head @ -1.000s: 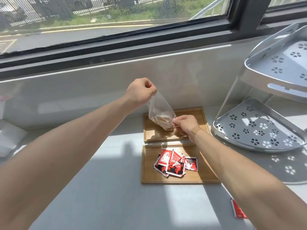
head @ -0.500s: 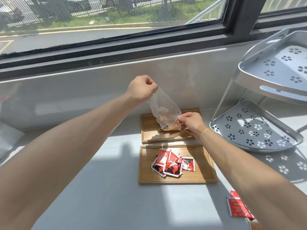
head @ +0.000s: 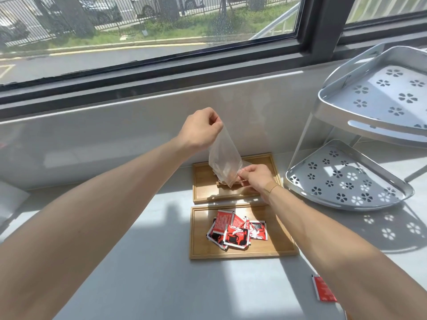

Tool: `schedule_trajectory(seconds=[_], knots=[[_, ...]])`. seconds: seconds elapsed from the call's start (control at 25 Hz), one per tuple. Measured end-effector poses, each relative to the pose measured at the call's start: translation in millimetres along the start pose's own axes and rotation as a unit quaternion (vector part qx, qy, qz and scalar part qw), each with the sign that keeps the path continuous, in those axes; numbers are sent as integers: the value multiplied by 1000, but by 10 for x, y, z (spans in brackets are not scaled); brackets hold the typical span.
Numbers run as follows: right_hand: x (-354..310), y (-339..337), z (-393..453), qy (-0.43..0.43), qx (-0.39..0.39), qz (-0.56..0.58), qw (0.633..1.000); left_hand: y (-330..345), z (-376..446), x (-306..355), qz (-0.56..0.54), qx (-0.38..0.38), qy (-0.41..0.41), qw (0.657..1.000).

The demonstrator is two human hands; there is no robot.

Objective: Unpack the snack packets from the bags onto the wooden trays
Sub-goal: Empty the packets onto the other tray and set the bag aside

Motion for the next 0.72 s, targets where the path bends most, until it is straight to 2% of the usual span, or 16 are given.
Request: schedule_trajectory(seconds=[0.2,0.4,0.56,0.72], knots=[[-31,156,-104,5,-11,33,999,-140,-47,-31,21,27,-4,999],[-108,21,-319,-13,-6,44,999,-215,-224,-49,4,50,-3,999],[-95,-343,-652,11,-11,160,987,-160,-581,-60,-112,45,-40,992],[124,-943,-1058,73,-46,282,956,169,-1039,37,-271,-17,-110,956]])
Point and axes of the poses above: each hand's wrist, its own z-axis towards the middle knuckle, its own y-axis out of the palm, x = y × z, the point moved 5 cm from there along z, towards the middle knuckle, and after that the axes turned 15 degrees about z, right-handed, at the moved point
